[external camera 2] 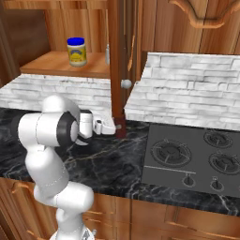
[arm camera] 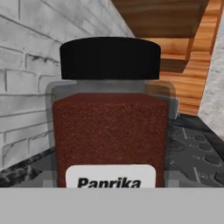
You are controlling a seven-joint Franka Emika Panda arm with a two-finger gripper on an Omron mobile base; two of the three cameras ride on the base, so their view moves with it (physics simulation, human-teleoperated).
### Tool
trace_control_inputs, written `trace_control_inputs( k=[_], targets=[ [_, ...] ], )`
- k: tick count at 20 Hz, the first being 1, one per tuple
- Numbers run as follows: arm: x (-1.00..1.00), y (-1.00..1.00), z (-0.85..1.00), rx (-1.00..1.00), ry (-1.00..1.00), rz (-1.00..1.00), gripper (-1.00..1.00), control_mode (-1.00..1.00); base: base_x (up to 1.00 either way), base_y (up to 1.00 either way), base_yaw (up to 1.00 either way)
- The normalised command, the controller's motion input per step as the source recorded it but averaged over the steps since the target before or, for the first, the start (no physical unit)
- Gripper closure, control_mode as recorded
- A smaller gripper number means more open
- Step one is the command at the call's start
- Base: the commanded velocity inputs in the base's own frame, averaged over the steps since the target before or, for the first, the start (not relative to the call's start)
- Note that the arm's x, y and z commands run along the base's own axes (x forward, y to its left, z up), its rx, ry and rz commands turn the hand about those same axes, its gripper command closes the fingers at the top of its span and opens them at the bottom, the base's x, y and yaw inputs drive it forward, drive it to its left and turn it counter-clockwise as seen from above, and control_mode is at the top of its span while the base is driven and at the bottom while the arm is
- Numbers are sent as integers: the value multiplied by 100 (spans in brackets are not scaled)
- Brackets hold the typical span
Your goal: Collect the paprika, mayonnaise, and shaker from the cabinet and place them next to the stove.
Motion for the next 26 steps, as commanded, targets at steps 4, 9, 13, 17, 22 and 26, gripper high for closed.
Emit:
trace_control_inputs(
  k=[4, 9, 13, 17, 22, 26],
  targets=[
    [6, -20, -48, 0, -9, -1, 100, -100, 0, 0, 0],
    [9, -17, -48, 0, -8, 0, 100, -100, 0, 0, 0],
    [6, -14, -51, 0, -11, 0, 100, -100, 0, 0, 0],
    [6, -5, -42, 3, -11, 0, 100, -100, 0, 0, 0],
    [0, 0, -39, 6, -15, 0, 100, -100, 0, 0, 0],
    [0, 0, -41, 6, -16, 0, 100, -100, 0, 0, 0]
  ],
)
